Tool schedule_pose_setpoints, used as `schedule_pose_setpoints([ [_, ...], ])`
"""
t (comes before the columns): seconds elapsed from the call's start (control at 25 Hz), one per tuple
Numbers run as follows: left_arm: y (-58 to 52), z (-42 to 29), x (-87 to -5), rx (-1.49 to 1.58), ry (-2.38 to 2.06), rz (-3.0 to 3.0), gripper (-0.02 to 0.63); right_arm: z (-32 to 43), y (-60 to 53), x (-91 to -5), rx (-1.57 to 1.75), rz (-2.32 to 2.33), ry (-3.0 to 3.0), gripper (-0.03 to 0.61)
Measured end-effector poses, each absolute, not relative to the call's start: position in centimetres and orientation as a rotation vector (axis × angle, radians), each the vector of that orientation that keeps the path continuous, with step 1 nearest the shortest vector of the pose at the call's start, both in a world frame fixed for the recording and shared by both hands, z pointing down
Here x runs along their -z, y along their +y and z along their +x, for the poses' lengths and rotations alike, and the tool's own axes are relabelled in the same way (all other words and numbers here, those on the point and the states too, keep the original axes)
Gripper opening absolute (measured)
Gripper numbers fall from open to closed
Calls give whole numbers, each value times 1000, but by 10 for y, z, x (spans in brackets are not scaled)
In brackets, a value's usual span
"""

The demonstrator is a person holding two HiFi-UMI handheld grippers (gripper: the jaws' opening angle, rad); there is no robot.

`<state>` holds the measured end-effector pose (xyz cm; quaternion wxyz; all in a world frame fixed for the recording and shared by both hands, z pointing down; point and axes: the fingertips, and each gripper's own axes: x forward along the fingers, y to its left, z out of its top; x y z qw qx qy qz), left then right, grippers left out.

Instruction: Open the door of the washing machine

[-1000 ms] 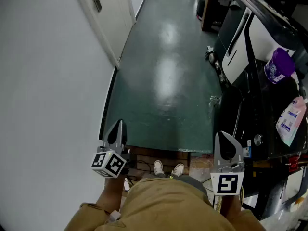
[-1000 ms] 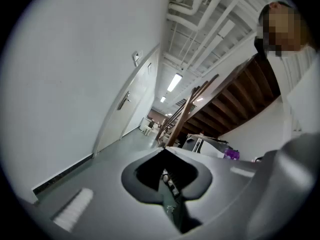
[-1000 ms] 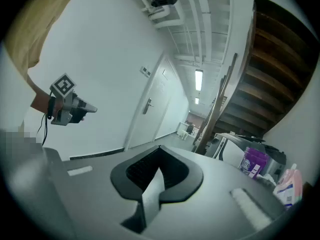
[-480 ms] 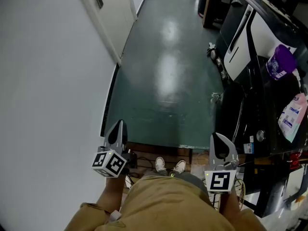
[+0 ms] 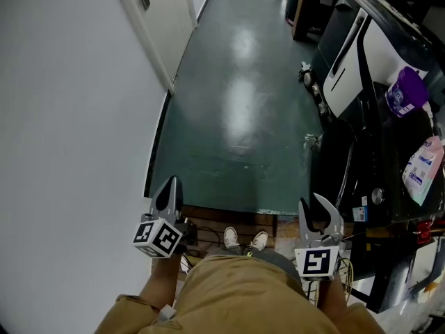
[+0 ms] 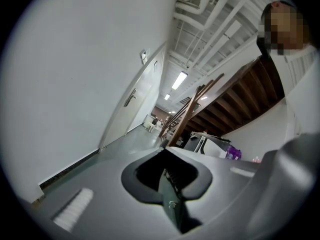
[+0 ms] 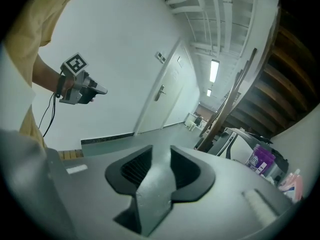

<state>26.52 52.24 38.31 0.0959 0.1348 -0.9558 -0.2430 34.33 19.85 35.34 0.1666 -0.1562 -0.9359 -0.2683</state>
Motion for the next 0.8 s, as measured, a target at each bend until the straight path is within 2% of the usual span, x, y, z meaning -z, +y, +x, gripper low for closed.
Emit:
schedule_pose_setpoints([
  [0.04, 525, 263, -384, 725, -2832, 399, 60, 342, 198, -354, 753, -440, -2663, 132],
  [0.24, 540, 255, -389, 754, -2828, 397, 60, 334, 196, -356, 764, -429, -2651, 267],
  [0.32, 550, 251, -396, 763, -2827, 391, 60, 328, 196, -362, 732, -436, -2651, 378],
  [0.36, 554, 248, -399, 768, -2826, 385, 60, 325, 195, -366, 706, -436, -2661, 454],
  [0.44, 563, 244, -405, 780, -2821, 371, 60, 318, 192, -373, 658, -431, -2686, 543],
  [0.52, 571, 241, -407, 784, -2814, 361, 60, 314, 191, -374, 632, -411, -2676, 577],
  [0.8, 585, 223, -406, 744, -2796, 364, 60, 295, 186, -386, 662, -347, -2592, 577],
])
